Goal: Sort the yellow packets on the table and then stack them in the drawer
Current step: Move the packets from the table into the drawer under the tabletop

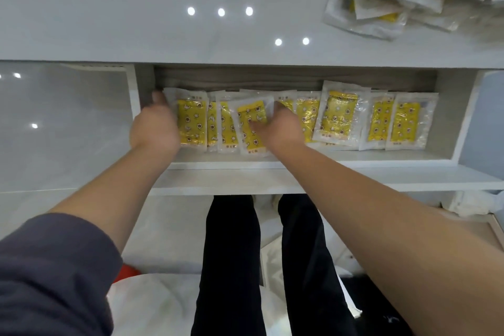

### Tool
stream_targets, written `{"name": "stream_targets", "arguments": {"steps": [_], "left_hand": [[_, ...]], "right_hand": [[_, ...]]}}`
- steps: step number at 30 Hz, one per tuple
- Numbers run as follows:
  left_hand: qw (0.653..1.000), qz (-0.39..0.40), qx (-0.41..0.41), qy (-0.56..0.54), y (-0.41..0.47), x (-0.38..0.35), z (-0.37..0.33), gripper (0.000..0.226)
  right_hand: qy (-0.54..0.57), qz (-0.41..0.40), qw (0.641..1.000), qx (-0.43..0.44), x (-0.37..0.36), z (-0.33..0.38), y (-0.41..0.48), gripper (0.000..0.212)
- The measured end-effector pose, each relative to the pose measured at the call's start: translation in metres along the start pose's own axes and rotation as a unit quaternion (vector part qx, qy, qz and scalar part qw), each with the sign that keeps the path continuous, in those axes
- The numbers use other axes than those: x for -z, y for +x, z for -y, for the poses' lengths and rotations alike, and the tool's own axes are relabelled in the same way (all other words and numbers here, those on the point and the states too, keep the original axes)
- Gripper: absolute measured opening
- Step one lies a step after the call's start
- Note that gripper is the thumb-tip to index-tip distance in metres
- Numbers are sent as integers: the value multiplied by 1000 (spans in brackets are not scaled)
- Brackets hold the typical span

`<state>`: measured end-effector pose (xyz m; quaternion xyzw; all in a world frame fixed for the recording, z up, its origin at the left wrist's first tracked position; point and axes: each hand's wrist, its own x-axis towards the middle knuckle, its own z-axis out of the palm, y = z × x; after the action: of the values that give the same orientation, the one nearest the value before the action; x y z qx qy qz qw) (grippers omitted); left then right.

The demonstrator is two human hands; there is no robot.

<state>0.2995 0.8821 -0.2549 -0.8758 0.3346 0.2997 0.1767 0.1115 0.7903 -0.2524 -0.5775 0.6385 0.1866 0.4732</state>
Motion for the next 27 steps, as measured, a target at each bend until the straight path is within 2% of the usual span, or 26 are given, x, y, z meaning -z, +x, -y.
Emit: {"name": "stream_targets", "arguments": {"steps": [5, 7, 9, 11, 13, 15, 17, 19, 21, 23, 25, 27], "left_hand": [[999, 37, -37, -17, -2, -8, -6, 39], [997, 60, -32, -25, 0, -8, -10, 38], [996, 87, -2, -16, 3, -5, -12, 53], [994, 100, 32, 12, 6, 0, -11, 67], [992, 109, 58, 31, 3, 6, -10, 71], [991, 114, 66, 17, -5, 16, -11, 70], [993, 113, 30, 4, -21, 36, -21, 61], [992, 101, -70, 6, -44, 64, -45, 36], [982, 80, -166, -44, -72, 96, -80, 18], [963, 60, -214, -155, -95, 125, -118, 14], [936, 20, -217, -276, -107, 145, -156, 8], [916, -43, -197, -347, -108, 162, -192, 14]], "right_hand": [[29, 20, 999, 16, 16, -18, -2, 14], [44, 11, 999, 20, 31, -30, -2, 13], [39, -15, 999, 7, 45, -42, 2, 12], [-7, -54, 998, -17, 53, -50, 7, 18], [-48, -90, 994, -42, 58, -52, 6, 12], [-45, -103, 992, -52, 63, -50, -3, 28], [-18, -101, 994, -38, 72, -45, -20, 27], [16, -114, 993, -12, 86, -39, -39, 19], [55, -136, 989, 10, 107, -34, -58, 12], [99, -157, 982, 25, 130, -30, -71, 11], [150, -172, 973, 29, 155, -28, -80, 11], [196, -171, 965, 34, 177, -28, -82, 12]]}}
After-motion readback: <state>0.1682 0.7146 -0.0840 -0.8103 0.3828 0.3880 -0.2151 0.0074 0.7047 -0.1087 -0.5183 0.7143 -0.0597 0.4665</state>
